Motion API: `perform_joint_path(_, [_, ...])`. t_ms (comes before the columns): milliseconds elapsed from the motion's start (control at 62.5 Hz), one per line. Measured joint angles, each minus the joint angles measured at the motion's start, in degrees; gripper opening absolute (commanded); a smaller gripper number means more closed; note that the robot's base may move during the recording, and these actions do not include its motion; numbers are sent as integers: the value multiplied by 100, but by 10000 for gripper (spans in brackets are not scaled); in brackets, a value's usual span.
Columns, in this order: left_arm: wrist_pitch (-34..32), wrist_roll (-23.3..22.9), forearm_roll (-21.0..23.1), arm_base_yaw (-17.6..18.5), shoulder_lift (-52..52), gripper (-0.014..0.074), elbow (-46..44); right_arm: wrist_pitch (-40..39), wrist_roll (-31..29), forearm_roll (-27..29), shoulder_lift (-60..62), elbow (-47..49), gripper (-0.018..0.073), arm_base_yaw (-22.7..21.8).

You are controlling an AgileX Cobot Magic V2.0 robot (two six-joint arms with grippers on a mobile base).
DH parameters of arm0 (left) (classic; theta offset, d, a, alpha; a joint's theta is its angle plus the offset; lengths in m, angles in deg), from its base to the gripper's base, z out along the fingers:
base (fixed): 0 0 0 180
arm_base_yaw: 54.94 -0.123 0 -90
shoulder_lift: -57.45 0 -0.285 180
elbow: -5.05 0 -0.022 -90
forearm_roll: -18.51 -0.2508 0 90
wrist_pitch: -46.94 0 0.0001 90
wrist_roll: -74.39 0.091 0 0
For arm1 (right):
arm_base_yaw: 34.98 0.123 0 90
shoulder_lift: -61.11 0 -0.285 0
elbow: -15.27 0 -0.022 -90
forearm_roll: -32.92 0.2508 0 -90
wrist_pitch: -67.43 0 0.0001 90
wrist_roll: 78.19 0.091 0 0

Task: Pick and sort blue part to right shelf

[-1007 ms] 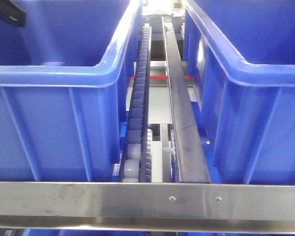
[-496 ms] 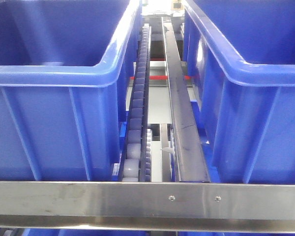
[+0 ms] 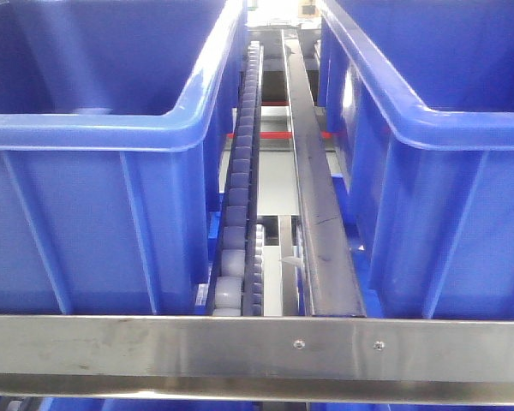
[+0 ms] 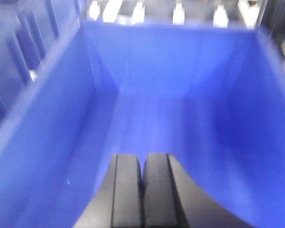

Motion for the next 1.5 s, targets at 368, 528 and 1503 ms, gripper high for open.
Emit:
perform_joint_path(368, [0, 0, 36, -717, 2176, 124, 1185, -217, 0, 0, 1340, -1016, 39, 0])
perform_joint_path(528, [39, 0, 39, -849, 3232, 123, 1784, -230, 0, 0, 2039, -1357, 39, -3])
perform_joint_path(1503, [481, 0, -153, -872, 4478, 123, 2341, -219, 0, 0, 2708, -1953, 39, -3])
